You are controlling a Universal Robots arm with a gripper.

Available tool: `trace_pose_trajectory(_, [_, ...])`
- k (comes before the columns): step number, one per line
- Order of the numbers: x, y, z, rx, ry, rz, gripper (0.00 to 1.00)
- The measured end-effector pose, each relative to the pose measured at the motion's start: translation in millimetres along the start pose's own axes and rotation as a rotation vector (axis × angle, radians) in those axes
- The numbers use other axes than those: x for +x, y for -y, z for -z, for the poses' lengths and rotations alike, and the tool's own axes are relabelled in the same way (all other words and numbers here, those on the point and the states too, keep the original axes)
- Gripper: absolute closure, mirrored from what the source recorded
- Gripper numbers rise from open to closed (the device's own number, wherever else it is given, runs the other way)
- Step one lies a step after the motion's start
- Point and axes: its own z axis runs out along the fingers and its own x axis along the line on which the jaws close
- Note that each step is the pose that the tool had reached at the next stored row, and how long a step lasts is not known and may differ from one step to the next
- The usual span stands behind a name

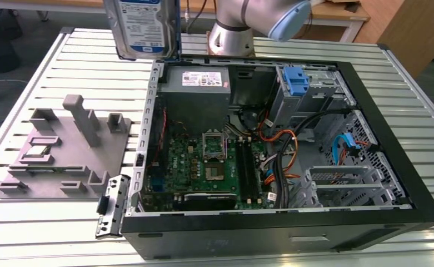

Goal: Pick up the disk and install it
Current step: 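Pick up the disk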

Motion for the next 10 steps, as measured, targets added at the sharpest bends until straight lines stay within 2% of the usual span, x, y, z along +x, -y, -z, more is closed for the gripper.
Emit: trace_pose_trajectory(10, [-1.5, 43.8, 1.8, -0.0012, 0.0, 0.0, 0.65])
